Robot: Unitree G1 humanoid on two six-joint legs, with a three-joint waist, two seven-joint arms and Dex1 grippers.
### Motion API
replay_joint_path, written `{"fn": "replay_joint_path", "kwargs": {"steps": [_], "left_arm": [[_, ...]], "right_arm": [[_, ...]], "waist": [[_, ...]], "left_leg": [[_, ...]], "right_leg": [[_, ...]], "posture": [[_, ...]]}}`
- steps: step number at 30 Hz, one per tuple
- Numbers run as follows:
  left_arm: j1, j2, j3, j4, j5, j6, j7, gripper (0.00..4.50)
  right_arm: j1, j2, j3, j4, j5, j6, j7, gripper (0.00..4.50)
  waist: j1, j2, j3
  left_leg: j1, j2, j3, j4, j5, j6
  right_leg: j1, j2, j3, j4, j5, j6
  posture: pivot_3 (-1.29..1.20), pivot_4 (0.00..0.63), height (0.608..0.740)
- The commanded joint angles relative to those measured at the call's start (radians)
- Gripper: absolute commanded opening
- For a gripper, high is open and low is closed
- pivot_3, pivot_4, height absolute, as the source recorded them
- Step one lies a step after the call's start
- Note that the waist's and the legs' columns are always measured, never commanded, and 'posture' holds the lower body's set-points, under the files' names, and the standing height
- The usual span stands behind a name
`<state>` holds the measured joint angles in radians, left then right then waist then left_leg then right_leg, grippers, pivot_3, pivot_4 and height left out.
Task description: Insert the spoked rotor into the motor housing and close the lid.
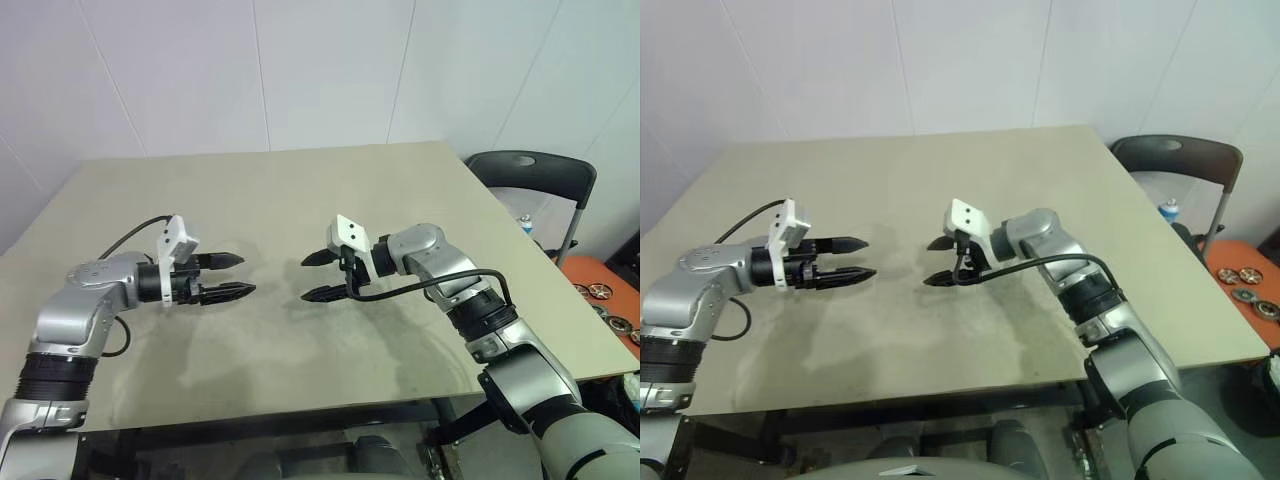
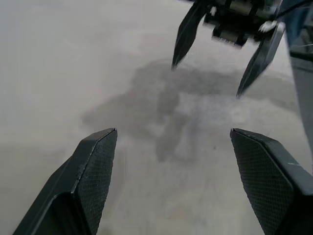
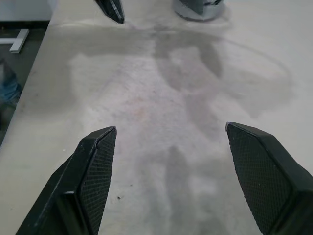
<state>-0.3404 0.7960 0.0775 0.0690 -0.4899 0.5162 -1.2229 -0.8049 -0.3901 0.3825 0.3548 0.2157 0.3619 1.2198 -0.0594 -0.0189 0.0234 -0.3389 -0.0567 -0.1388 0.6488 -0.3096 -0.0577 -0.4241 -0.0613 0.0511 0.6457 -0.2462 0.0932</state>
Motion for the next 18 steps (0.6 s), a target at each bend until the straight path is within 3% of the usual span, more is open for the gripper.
{"fn": "replay_joint_path", "kwargs": {"steps": [1,18], "left_arm": [[-0.004,0.026,0.052,0.016,-0.009,-0.021,-0.006,3.94],[0.078,0.042,0.087,-0.023,-0.015,-0.014,0.030,3.94]], "right_arm": [[-0.036,0.023,-0.042,0.006,0.003,-0.023,-0.007,3.74],[-0.088,0.078,-0.063,0.099,-0.022,-0.040,-0.010,3.74]], "waist": [[0.002,0.000,0.000],[0.014,0.001,0.000]], "left_leg": [[0.000,0.000,0.000,0.000,0.000,0.000],[0.000,0.000,0.000,0.000,0.000,0.000]], "right_leg": [[0.000,0.000,0.000,0.000,0.000,0.000],[0.000,0.000,0.000,0.000,0.000,0.000]], "posture": [[0.00,0.000,0.740],[0.00,0.000,0.740]]}}
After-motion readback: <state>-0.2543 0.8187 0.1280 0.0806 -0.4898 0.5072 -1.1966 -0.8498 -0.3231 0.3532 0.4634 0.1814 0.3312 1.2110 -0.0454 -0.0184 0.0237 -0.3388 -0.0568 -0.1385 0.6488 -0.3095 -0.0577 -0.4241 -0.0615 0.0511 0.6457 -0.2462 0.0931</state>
